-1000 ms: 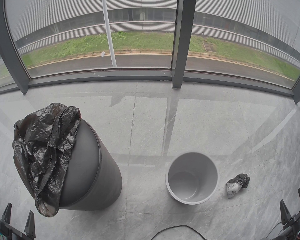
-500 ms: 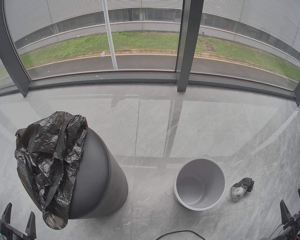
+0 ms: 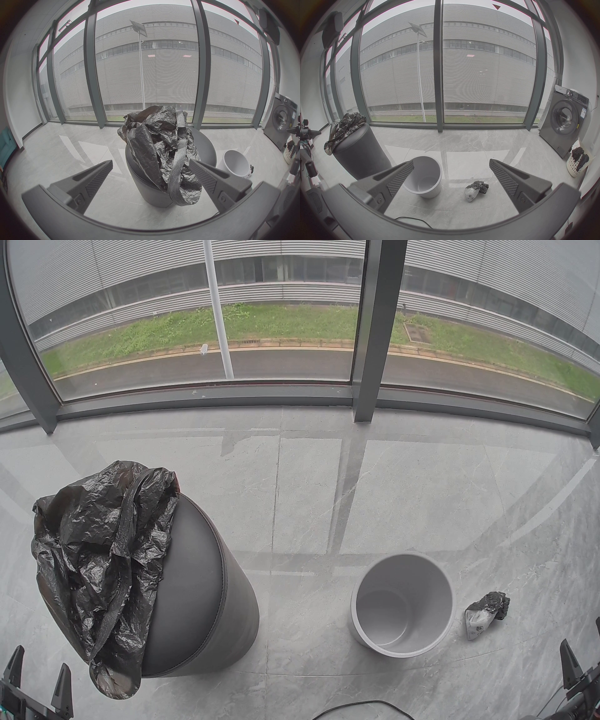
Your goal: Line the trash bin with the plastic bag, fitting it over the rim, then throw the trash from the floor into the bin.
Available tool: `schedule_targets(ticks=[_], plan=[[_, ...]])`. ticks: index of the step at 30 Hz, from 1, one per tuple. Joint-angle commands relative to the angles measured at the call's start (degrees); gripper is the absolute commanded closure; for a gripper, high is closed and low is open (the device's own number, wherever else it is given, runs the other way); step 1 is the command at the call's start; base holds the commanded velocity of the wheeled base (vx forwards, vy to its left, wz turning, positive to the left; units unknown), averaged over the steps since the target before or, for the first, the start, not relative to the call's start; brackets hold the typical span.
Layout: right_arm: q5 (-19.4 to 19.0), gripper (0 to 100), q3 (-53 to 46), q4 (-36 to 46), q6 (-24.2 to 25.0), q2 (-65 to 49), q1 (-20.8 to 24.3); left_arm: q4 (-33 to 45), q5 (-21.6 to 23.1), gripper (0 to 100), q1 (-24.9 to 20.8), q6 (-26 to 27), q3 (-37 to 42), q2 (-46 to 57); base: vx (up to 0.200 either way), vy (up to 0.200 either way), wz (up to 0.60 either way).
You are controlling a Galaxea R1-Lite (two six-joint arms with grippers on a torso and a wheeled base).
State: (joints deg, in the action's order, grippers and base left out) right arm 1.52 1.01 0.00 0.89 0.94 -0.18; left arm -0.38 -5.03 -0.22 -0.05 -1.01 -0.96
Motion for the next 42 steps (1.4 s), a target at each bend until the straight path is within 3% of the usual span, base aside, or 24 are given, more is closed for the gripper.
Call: schedule_targets(ticks=[1, 14, 16, 18, 21, 24, 29, 42], plan=[[0.0, 0, -0.9, 0.1, -0.1, -0.7, 0.0, 0.0, 0.0, 0, 0.0, -0.1, 1.0, 1.0, 0.0, 0.0, 0.0], [0.1, 0, -0.9, 0.0, 0.3, -0.7, 0.0, 0.6, 0.0, 0, 0.0, -1.8, 0.8, 1.0, 0.0, 0.0, 0.0], [0.1, 0, -1.0, 0.0, 0.3, -0.7, 0.0, -2.4, -1.6, 0, -0.2, -4.8, -6.2, -2.6, 0.0, 0.0, 0.0], [0.1, 0, -1.0, 0.0, 0.3, -0.7, 0.0, -3.9, -2.8, 0, -2.2, -9.4, -15.7, -13.5, 0.0, 0.0, 0.0], [0.1, 0, -0.9, 0.0, 0.2, -0.7, 0.0, 1.5, -2.7, 0, -5.2, -19.6, -24.2, -25.7, 0.0, 0.0, 0.0], [0.0, 0, -0.9, -0.1, 0.3, -0.7, 0.0, 12.0, -1.6, 0, -7.0, -24.2, -23.2, -30.2, 0.0, 0.0, 0.0], [0.0, 0, -1.0, -0.2, 0.6, -0.7, 0.0, 22.6, 6.3, 0, -9.4, -24.9, -20.4, -32.4, 0.0, 0.0, 0.0], [0.0, 0, -1.0, -0.1, 0.5, -0.7, 0.0, 20.9, 9.1, 0, -9.7, -24.8, -16.3, -35.7, 0.0, 0.0, 0.0]])
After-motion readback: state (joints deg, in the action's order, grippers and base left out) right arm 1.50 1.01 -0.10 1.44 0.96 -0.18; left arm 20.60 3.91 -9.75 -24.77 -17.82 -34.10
